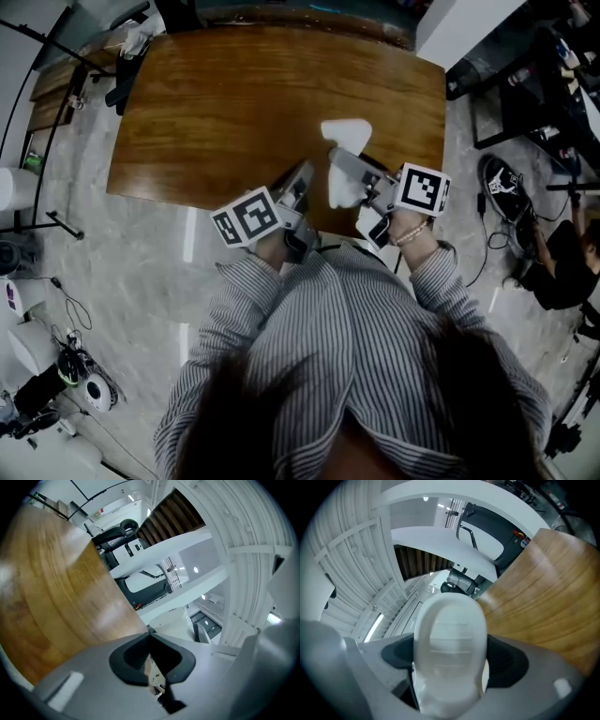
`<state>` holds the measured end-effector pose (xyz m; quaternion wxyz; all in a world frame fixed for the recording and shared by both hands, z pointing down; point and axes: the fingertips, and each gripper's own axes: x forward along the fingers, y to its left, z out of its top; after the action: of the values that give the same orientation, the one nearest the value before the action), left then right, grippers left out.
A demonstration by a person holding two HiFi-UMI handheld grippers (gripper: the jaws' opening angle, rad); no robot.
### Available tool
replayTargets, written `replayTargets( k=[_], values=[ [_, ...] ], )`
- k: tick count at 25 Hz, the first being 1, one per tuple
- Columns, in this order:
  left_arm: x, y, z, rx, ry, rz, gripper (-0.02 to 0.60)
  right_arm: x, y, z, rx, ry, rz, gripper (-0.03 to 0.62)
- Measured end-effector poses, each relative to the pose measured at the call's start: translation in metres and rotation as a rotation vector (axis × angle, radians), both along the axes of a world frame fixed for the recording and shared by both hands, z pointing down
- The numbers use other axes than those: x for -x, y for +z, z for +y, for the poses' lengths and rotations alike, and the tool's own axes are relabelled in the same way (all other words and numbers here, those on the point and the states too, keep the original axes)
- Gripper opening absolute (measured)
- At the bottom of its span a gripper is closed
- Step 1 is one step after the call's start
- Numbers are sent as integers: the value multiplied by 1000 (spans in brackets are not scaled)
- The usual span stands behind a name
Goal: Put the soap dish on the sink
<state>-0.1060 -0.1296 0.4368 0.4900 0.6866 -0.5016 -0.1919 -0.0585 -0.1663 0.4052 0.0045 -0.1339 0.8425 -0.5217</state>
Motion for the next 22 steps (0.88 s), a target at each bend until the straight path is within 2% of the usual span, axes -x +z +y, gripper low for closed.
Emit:
replayTargets(
  k=[9,15,19,22],
  values=[
    [18,-2,-38,10,-4,-46,-6,18,-8,-36,-41,-46,19,439],
    [33,3,-62,17,-10,-64,-6,36,5,-69,-31,-52,51,439],
    [39,22,-75,48,-12,-77,-6,39,36,-87,-43,-44,211,439],
    [42,38,-85,75,-6,-85,-6,48,51,-96,-71,-75,275,439]
  ],
)
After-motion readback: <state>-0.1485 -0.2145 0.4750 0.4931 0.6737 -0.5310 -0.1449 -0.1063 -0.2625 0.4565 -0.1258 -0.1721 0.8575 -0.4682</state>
